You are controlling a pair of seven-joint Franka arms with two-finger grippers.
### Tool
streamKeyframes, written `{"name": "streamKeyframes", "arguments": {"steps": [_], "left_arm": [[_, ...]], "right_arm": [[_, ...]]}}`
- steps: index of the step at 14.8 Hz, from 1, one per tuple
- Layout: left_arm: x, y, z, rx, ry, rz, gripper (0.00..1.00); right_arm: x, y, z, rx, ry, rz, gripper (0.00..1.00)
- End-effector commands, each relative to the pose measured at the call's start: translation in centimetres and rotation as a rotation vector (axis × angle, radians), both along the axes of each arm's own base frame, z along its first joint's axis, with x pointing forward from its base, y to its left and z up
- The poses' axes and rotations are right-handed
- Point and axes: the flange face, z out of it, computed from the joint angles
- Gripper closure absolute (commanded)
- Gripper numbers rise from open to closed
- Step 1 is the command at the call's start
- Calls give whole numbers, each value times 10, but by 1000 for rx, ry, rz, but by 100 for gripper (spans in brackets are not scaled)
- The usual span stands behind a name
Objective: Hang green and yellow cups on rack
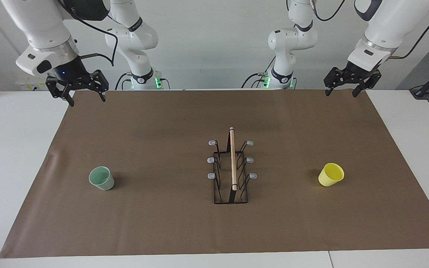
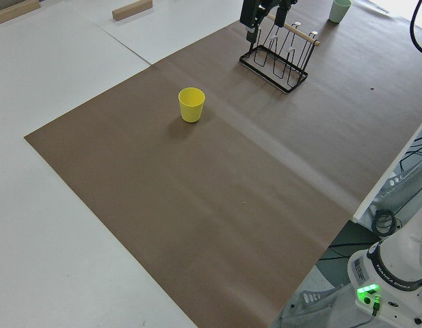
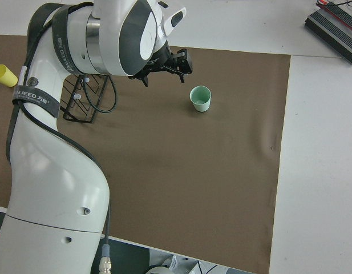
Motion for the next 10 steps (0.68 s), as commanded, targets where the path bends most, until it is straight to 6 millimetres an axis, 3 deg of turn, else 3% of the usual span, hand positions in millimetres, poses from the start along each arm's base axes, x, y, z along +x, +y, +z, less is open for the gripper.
{"name": "streamKeyframes", "arguments": {"steps": [1,10], "left_arm": [[-3,0,6,-4,-6,-13,0],[-4,-2,3,6,0,-8,0]], "right_arm": [[2,-1,2,-5,8,-20,0],[5,3,-5,-7,12,-15,0]]}}
